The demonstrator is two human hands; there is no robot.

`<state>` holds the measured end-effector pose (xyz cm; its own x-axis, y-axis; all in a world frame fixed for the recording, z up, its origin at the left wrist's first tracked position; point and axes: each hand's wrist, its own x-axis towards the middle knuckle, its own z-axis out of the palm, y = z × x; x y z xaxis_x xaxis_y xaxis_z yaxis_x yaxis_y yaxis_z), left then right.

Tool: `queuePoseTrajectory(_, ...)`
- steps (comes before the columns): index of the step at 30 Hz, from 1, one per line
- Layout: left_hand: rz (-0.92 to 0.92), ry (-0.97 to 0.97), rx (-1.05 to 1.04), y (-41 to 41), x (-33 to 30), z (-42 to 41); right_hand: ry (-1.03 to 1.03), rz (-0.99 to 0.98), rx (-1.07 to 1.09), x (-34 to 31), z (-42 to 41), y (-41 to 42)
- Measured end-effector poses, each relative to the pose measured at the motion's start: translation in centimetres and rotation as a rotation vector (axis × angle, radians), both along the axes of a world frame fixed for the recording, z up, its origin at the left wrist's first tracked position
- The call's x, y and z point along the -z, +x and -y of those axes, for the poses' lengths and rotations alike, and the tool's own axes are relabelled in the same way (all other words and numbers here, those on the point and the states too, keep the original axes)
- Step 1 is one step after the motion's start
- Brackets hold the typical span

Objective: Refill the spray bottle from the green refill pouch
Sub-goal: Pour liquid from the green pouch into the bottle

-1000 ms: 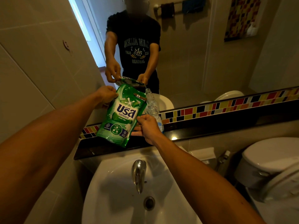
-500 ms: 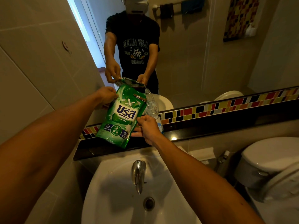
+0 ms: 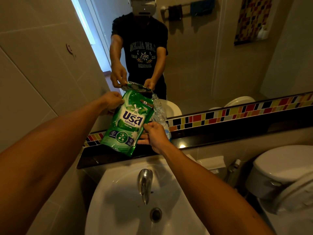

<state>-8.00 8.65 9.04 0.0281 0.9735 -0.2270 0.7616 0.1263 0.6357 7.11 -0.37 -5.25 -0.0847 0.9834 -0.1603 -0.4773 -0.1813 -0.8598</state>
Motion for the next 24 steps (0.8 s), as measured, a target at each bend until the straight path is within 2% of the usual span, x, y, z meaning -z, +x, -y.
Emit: queuePoseTrajectory(24,-0.012,0.009,0.006,-0.13,0.03,-0.09,-0.004,0.014,0.000,0.18,-0.24,-0.16)
